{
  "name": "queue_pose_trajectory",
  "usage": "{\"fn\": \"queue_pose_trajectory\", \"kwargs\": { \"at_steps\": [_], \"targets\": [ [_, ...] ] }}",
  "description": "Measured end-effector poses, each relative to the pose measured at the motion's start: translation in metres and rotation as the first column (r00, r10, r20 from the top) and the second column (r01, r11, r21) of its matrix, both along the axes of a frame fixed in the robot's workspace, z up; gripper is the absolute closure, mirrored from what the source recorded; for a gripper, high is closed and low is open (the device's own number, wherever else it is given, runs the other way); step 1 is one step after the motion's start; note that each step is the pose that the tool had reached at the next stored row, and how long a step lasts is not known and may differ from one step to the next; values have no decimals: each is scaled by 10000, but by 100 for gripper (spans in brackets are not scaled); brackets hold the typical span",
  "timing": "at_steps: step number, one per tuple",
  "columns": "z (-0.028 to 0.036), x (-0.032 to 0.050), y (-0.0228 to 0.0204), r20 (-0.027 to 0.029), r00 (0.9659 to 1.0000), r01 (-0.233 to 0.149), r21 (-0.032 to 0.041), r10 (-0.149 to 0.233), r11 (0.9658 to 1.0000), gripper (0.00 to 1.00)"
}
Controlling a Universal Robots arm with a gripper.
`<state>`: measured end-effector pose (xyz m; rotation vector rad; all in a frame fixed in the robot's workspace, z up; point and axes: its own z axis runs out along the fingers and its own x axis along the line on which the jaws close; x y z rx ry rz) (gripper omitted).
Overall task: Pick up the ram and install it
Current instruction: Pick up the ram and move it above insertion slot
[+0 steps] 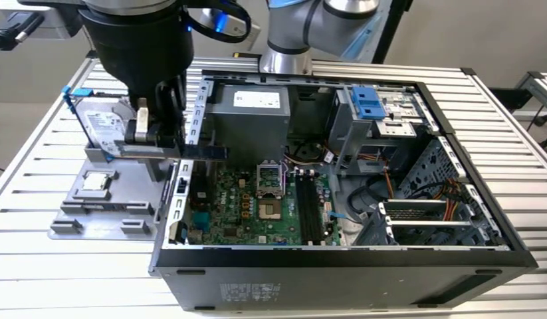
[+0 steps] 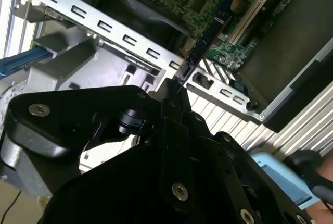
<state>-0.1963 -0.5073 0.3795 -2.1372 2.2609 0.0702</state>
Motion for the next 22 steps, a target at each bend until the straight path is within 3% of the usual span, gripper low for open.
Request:
{"fn": "queue_pose_trajectory", "kwargs": {
  "at_steps": [22],
  "targets": [
    [0,502,0,-61,10000,-1,0,1,10000,100]
  ]
}}
